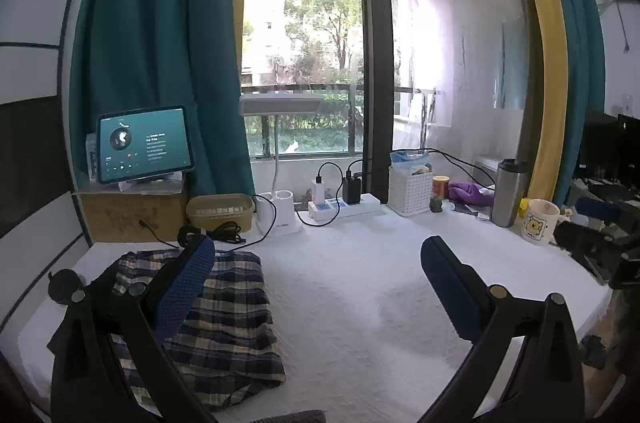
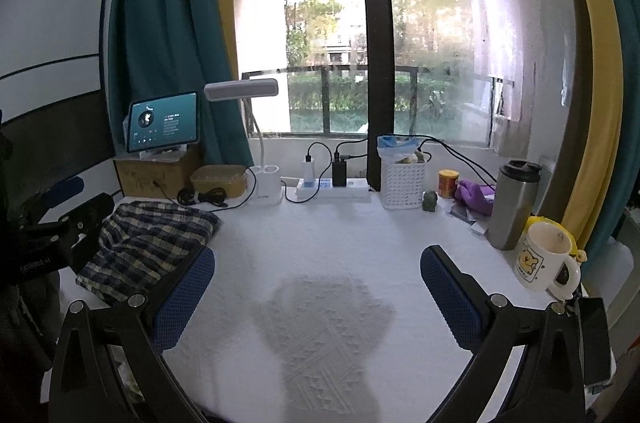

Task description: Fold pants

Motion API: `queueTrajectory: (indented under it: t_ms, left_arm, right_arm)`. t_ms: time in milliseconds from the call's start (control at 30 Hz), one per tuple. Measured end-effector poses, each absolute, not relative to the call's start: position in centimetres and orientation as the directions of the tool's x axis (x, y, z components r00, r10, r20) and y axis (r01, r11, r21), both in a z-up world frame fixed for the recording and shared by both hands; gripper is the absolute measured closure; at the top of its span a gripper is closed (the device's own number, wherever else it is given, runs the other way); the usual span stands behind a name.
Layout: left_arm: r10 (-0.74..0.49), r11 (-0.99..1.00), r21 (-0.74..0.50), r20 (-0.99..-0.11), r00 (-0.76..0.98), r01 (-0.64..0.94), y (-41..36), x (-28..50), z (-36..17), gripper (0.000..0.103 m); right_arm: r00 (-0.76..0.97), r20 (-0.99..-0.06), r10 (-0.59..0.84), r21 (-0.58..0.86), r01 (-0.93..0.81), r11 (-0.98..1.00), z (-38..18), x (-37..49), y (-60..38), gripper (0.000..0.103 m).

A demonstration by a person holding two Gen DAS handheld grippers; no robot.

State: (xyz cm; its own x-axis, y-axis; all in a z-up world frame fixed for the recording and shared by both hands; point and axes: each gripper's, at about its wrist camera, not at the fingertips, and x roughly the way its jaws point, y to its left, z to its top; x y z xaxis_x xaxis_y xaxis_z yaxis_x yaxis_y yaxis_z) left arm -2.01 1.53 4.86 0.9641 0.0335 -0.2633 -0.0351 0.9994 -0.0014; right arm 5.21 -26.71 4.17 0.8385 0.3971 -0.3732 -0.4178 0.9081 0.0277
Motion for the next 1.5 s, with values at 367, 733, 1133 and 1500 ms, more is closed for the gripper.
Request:
queueTrajectory:
  t_ms: [367,733,1133,1500]
  left_arm:
    - [0.040,0.999,-0.008,-0.257,0.966,-0.044,2.0,-2.0,5.0,0.001]
    - [0.039,0.999,-0.009,-0.258,0.965,-0.043,2.2,-2.1,4.8,0.001]
    - [0.041,0.999,-0.001,-0.255,0.966,-0.043,2.0,-2.1,4.7,0.001]
    - [0.035,0.999,0.002,-0.272,0.962,-0.036,1.7,-2.0,4.4,0.001]
  right_arm:
    - [0.836,-0.378,0.398,0.024,-0.421,0.907,4.1,5.3,-26.3,0.000]
    - [0.833,-0.387,0.396,0.020,-0.422,0.906,4.0,5.6,-26.0,0.000]
    - [0.827,-0.395,0.399,0.026,-0.424,0.905,3.5,6.2,-26.3,0.000]
    - [0.824,-0.408,0.394,0.029,-0.420,0.907,3.0,6.6,-26.4,0.000]
